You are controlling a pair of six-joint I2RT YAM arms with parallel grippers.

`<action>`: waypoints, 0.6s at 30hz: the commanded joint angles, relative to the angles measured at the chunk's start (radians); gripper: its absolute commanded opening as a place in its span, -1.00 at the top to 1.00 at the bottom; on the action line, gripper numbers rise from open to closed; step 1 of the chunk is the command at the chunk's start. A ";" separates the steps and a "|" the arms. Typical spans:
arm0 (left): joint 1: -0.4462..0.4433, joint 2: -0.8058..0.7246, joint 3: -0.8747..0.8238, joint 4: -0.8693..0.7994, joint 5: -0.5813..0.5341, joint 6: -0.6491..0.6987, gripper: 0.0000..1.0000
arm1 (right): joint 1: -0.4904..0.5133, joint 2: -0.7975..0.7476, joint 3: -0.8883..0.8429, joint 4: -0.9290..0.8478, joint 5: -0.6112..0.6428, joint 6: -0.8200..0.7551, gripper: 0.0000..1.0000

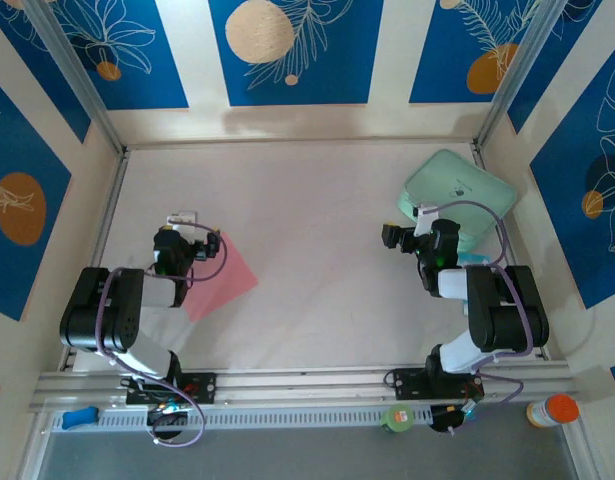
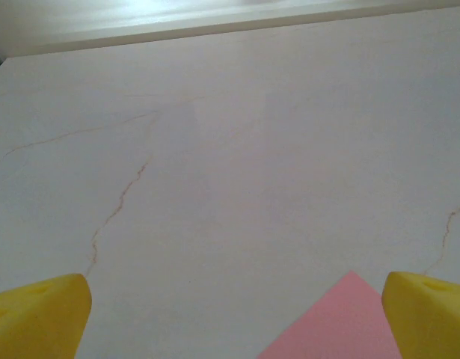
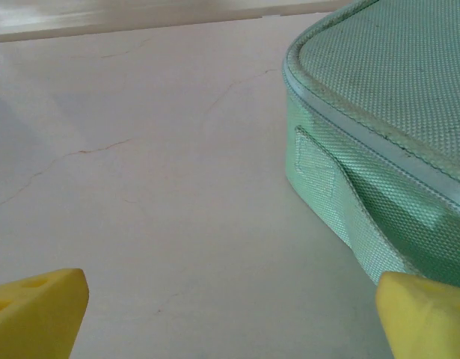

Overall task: Fold a paper plane with a square sheet of paper (pick it up from the middle)
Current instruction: Move the square sheet of paper to the center of the table.

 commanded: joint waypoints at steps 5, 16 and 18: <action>-0.009 0.004 0.005 0.029 -0.011 0.008 -0.99 | 0.000 0.007 0.009 0.027 -0.008 0.007 -0.98; -0.008 0.003 0.004 0.030 -0.010 0.007 -0.99 | -0.002 0.004 0.007 0.029 -0.011 0.007 -0.98; -0.009 0.004 0.006 0.029 -0.010 0.006 -0.99 | -0.003 0.005 0.008 0.030 -0.012 0.008 -0.98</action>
